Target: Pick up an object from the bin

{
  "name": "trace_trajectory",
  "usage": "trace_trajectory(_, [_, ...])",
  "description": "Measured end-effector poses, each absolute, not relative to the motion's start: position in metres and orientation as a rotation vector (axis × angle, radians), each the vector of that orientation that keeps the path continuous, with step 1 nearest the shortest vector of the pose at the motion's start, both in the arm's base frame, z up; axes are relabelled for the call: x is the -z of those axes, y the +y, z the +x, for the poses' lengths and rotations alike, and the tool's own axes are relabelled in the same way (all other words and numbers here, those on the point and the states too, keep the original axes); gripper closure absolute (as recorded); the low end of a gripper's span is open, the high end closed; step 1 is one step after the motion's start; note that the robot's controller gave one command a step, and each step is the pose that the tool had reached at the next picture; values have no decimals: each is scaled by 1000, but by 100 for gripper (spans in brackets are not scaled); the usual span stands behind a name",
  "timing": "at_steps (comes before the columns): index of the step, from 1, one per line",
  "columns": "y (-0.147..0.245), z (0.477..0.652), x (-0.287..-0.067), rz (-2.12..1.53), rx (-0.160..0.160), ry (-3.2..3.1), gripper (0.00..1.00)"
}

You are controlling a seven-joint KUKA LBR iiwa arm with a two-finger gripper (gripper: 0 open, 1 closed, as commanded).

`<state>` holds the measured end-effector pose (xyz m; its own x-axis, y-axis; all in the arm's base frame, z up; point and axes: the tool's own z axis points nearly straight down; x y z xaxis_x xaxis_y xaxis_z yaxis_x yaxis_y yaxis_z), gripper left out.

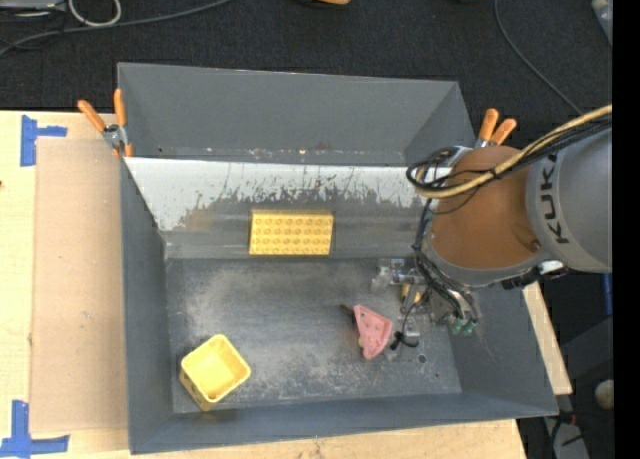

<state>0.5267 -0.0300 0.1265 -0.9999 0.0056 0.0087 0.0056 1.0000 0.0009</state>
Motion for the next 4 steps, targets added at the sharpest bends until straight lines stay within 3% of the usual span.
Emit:
trace_trajectory(1, [-30,529,-130,-7,1,-3140,0])
trace_trajectory(2, [-17,549,-66,-46,3,-3136,0])
trace_trajectory(3, [-13,554,-107,-315,2,-3129,0])
trace_trajectory(4, [-30,549,-98,-223,2,-3124,0])
